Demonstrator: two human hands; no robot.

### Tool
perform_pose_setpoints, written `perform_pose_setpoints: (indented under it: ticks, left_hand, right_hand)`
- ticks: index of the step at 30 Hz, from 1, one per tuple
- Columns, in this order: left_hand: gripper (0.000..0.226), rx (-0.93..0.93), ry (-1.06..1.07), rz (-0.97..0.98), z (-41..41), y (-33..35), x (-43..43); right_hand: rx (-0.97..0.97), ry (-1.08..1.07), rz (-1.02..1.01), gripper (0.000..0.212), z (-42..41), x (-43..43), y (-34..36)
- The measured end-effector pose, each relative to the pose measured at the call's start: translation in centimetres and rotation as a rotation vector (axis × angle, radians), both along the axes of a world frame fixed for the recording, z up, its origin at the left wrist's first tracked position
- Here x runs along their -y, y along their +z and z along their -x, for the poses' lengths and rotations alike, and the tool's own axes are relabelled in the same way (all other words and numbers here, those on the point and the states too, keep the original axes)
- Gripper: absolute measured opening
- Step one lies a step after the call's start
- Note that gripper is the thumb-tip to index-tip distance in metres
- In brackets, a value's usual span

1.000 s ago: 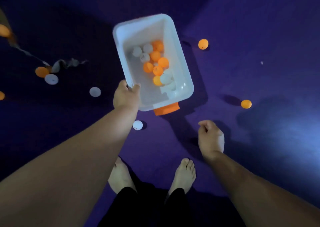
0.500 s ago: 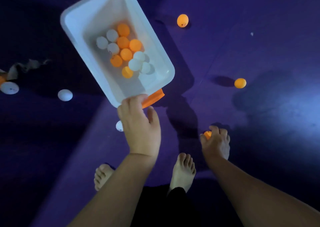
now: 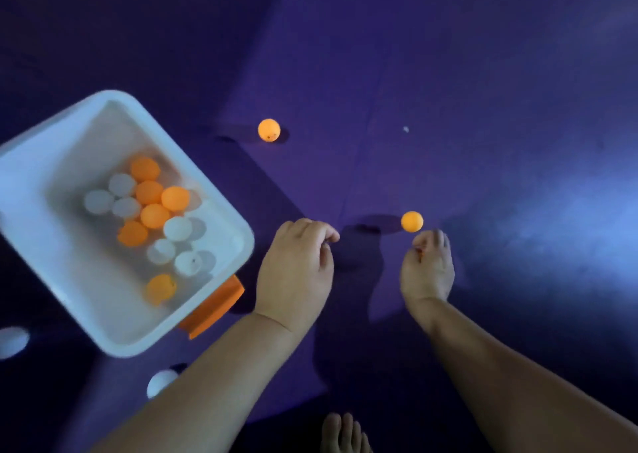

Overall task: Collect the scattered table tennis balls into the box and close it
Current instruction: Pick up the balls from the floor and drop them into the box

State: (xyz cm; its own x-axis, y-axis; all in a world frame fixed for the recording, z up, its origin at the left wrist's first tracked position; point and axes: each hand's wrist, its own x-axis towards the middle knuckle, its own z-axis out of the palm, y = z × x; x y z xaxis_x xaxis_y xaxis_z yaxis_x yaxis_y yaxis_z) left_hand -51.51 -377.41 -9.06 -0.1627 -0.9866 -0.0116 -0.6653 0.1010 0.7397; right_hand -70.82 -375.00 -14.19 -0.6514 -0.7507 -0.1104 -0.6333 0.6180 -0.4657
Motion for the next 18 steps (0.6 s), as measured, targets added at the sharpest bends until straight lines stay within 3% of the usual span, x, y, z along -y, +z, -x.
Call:
perform_pose_setpoints:
  ticks: [3,7,9,12,15,18]
  left_hand:
    - [0.016,0.058,-0.062,0.039,0.6,0.1,3.1]
    - [0.018,0.150,-0.195,0.009,1.9,0.0,7.5]
    - [0.019,0.254,-0.213,0.011,2.2,-0.8,10.5]
    - [0.035,0.477,-0.149,0.004,2.0,-2.3,15.0]
    - [0.048,0.652,-0.112,-0.116,1.2,-3.3,18.4]
    - [0.063,0.743,-0.131,-0.258,0.6,-4.6,20.0]
  right_hand:
    - [-0.057,0.000,0.000,0.029,2.1,1.9,-0.6]
    - [-0.140,0.160,-0.133,0.052,3.5,2.4,-2.8]
    - [-0.141,0.247,-0.108,0.043,3.4,3.1,-3.7]
    - [-0.011,0.290,0.095,0.031,1.7,6.0,-3.4]
    - [0.114,0.322,0.320,0.023,-0.2,9.4,-1.7]
    - [0.153,0.369,0.376,0.026,-1.1,11.1,-0.8]
